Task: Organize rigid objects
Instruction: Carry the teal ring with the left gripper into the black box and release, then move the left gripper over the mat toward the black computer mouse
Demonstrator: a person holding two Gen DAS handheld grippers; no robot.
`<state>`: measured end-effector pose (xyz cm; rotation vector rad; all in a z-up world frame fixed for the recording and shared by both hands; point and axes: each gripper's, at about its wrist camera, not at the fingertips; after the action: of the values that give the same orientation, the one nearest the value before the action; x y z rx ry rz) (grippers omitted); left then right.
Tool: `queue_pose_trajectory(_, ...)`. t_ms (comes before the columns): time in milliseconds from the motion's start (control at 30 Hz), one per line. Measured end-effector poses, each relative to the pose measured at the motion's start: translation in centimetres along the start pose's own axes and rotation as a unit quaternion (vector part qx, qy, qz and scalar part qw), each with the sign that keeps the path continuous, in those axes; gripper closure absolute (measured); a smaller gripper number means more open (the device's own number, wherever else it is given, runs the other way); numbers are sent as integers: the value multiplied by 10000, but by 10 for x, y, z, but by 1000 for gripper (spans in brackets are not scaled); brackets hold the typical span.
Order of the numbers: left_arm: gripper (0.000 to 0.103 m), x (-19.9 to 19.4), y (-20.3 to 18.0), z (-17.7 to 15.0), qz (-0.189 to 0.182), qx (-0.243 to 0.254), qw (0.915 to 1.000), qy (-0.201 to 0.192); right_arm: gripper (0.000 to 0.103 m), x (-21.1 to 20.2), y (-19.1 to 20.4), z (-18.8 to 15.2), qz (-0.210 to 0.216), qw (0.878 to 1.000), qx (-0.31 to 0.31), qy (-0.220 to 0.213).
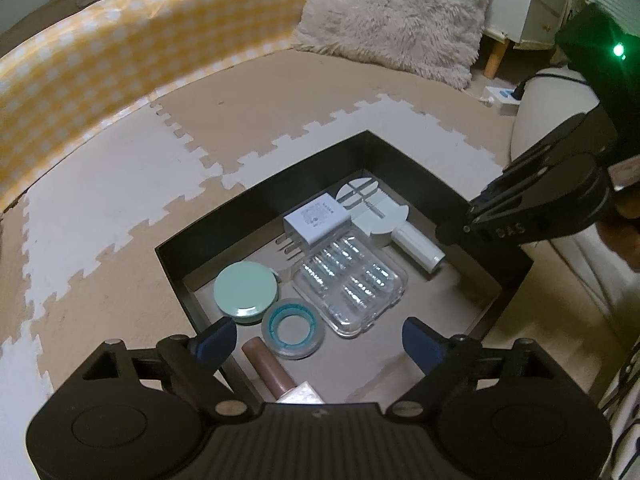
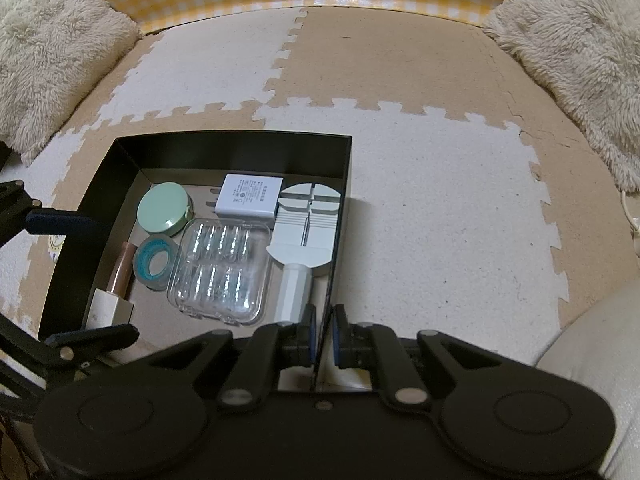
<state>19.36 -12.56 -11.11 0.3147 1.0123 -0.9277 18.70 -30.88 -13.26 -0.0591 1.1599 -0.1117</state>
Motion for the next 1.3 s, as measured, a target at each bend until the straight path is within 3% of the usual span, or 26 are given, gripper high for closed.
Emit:
queue_pose_trajectory(367, 0, -36, -1, 6, 127, -203, 9980, -590, 95, 0, 0, 0, 0, 10000, -1, -1)
queue_pose_trajectory(767, 0, -97, 42, -3, 910, -929, 9831, -1290, 95, 0, 0, 0, 1, 10000, 1, -1)
queue_pose_trajectory(1000, 0, -128, 73, -23, 1322, -1280, 9747, -1265, 95, 0, 0, 0, 0, 10000, 0, -1)
queue_pose_trajectory(1300, 0, -150, 108, -68, 1669, -1735, 9671, -820, 95, 0, 0, 0, 0, 10000, -1, -1)
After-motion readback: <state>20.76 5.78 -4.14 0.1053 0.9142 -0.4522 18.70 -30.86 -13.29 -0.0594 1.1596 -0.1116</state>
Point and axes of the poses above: each gripper's, at about its wrist camera, not at the fingertips, and x roughly the way its jaws point, y to its left, z to its top, and after that the axes turned 12 degrees about -z, right-handed
